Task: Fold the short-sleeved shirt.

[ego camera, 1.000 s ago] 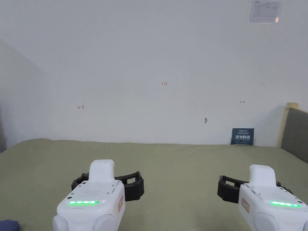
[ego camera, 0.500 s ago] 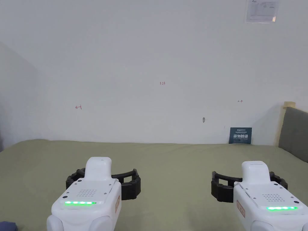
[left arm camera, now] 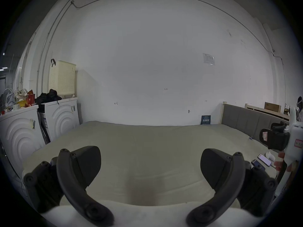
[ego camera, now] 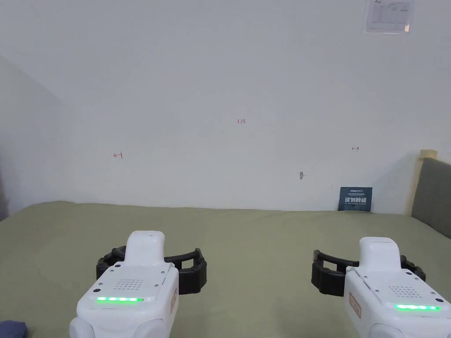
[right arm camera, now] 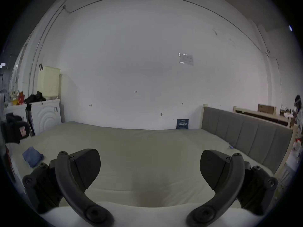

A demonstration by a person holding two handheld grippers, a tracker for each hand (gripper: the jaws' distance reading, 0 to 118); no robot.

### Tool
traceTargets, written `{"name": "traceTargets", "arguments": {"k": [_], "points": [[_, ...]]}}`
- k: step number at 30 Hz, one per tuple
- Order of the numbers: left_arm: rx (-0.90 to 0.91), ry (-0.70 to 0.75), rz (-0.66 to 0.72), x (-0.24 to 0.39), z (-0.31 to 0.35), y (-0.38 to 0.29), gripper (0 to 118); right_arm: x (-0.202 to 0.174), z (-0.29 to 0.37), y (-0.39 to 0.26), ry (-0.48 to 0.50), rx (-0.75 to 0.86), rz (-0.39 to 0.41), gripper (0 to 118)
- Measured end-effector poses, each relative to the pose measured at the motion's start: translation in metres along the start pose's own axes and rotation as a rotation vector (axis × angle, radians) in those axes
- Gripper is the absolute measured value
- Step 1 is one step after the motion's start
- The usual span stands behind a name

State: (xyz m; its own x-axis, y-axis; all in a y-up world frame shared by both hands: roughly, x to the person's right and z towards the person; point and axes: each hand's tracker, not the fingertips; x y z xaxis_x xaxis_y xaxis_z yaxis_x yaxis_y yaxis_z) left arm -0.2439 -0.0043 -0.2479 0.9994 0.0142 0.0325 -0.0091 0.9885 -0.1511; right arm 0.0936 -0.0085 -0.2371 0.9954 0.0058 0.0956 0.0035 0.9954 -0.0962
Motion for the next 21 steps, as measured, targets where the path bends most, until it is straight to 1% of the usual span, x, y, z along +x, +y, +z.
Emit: {"name": "traceTargets", "arguments": {"k": [1, 2, 5, 9, 12, 13, 17, 19, 21], "points": [[-0.001, -0.004, -0.001, 0.0, 0.001, 0.0, 118, 0.001, -0.001, 0.001, 0.027, -0.018, -0.024, 118], [-0.005, -0.013, -0.003, 0.001, 0.001, 0.0, 118, 0.002, -0.001, 0.002, 0.041, -0.021, -0.028, 118], [-0.013, -0.017, -0.009, 0.003, 0.0, 0.002, 118, -0.001, 0.001, 0.003, 0.023, 0.0, -0.011, 118], [-0.002, -0.022, -0.004, 0.003, 0.002, 0.004, 118, -0.002, 0.004, 0.007, 0.031, 0.011, -0.007, 118], [-0.004, -0.017, -0.002, 0.003, 0.002, 0.003, 118, -0.006, 0.002, 0.006, -0.027, -0.002, 0.029, 118], [-0.005, -0.01, -0.003, 0.003, 0.003, 0.002, 118, -0.006, 0.002, 0.004, -0.029, 0.002, 0.033, 118], [-0.03, -0.013, -0.011, 0.004, 0.004, -0.008, 118, -0.001, 0.001, -0.002, -0.029, -0.002, 0.018, 118], [-0.037, -0.004, -0.033, 0.007, 0.003, -0.012, 118, -0.002, -0.001, -0.005, -0.062, -0.018, 0.013, 118], [-0.047, 0.006, -0.039, 0.009, 0.003, -0.015, 118, -0.002, -0.003, -0.007, -0.079, -0.033, 0.025, 118]]}}
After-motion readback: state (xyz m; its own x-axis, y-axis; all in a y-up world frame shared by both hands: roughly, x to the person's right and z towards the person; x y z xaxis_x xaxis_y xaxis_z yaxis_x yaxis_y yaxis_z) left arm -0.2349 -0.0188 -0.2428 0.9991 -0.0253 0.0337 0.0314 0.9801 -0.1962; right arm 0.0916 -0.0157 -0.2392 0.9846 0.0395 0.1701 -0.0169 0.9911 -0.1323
